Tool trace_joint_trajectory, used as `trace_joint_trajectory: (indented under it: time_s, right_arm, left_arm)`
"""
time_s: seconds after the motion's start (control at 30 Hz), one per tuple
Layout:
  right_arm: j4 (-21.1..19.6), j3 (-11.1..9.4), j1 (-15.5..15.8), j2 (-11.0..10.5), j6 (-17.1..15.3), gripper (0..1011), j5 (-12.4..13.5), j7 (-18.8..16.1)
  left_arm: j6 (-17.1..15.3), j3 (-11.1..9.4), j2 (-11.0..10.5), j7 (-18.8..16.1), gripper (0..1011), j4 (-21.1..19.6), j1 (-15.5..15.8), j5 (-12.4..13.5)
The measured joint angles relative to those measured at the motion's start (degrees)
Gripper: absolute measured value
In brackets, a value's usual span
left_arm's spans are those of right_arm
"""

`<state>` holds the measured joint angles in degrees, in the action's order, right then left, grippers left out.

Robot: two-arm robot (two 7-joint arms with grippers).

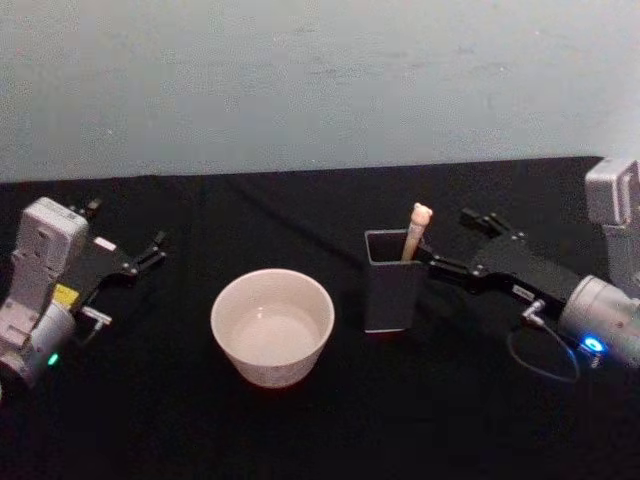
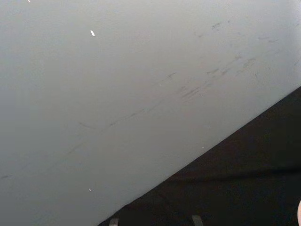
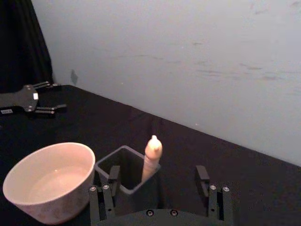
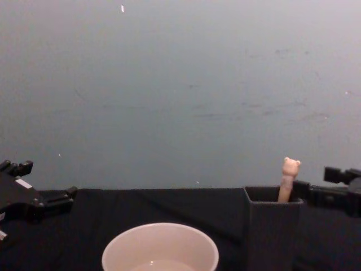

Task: Pick up the stirring spoon with one hand, stir inside the cup, then place it back in its original position.

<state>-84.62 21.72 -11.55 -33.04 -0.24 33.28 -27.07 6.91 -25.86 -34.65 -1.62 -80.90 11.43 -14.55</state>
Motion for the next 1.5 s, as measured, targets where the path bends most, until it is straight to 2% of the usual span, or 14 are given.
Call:
trace_joint_trajectory:
  time_s: [0.3, 0.63, 1.17, 1.3, 1.43, 1.5]
  right_arm:
    - [4.14, 0.55, -3.48, 4.28, -0.13, 1002, -0.43, -1.45]
    - [6.63, 0.77, -5.39, 6.57, 0.04, 1002, -1.42, -1.84]
    - [7.02, 0.66, -5.61, 6.96, 0.33, 997, -1.72, -1.85]
    - [7.0, 0.66, -5.59, 6.94, 0.3, 941, -1.7, -1.85]
    - [6.98, 0.66, -5.57, 6.92, 0.29, 815, -1.69, -1.86]
    - [6.97, 0.66, -5.57, 6.91, 0.27, 786, -1.68, -1.85]
  left_arm:
    - [0.0, 0.0, 0.0, 0.0, 1001, 0.0, 0.0, 0.0]
    - [0.0, 0.0, 0.0, 0.0, 1001, 0.0, 0.0, 0.0]
    - [0.0, 0.0, 0.0, 0.0, 1001, 0.0, 0.0, 0.0]
    - [0.0, 0.0, 0.0, 0.0, 1001, 0.0, 0.0, 0.0]
    - [0.0, 0.0, 0.0, 0.0, 1001, 0.0, 0.0, 0.0]
    - [0.0, 0.0, 0.0, 0.0, 1001, 0.0, 0.0, 0.0]
